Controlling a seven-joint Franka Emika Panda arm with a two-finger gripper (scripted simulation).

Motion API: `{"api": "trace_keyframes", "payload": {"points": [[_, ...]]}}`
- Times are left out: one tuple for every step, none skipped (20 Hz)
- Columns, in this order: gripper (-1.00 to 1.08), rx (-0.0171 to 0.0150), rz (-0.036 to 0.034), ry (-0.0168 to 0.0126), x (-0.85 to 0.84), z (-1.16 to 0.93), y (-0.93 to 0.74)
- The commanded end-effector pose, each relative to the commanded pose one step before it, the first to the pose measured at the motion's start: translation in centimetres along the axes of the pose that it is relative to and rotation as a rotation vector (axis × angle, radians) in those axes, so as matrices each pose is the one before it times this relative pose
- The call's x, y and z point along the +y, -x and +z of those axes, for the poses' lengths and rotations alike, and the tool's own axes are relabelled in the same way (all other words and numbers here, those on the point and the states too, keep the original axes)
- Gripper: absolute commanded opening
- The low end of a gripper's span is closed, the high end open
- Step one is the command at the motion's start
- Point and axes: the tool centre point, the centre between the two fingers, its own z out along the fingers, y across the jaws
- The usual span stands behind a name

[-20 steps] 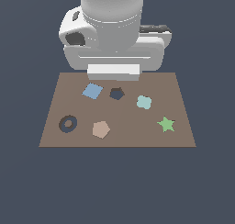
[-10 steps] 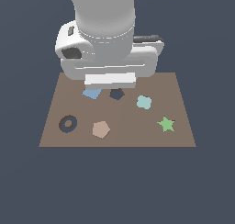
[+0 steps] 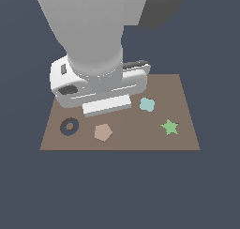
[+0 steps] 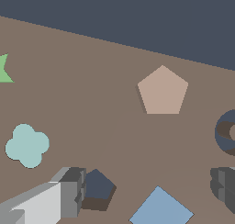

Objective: Insert a designated object into the corresponding slot on a board.

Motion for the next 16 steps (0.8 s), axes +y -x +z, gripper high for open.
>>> {"api": "trace_keyframes", "payload": {"points": [[1.00, 0.00344, -0.06347, 0.00317, 0.845, 1.116, -1.043], [1.00, 0.00136, -0.02471, 0.00131, 0.334, 0.429, -0.418], [1.00, 0.00129, -0.02360, 0.00126, 0.319, 0.408, -0.401], [1.00, 0.00123, -0.02245, 0.00121, 0.302, 0.387, -0.384], [1.00, 0.00116, -0.02125, 0.00116, 0.284, 0.365, -0.366], [1.00, 0.00109, -0.02001, 0.00110, 0.266, 0.342, -0.346], [1.00, 0.00102, -0.01873, 0.00104, 0.250, 0.319, -0.326], [1.00, 0.00095, -0.01747, 0.00097, 0.230, 0.296, -0.307], [1.00, 0.00087, -0.01616, 0.00090, 0.212, 0.272, -0.286], [1.00, 0.00079, -0.01481, 0.00083, 0.194, 0.248, -0.265], [1.00, 0.00072, -0.01349, 0.00076, 0.174, 0.225, -0.243], [1.00, 0.00065, -0.01218, 0.00069, 0.157, 0.202, -0.221], [1.00, 0.00058, -0.01091, 0.00062, 0.141, 0.180, -0.199], [1.00, 0.00051, -0.00969, 0.00055, 0.124, 0.159, -0.178], [1.00, 0.00045, -0.00852, 0.00048, 0.107, 0.139, -0.159], [1.00, 0.00038, -0.00732, 0.00041, 0.093, 0.119, -0.138]]}}
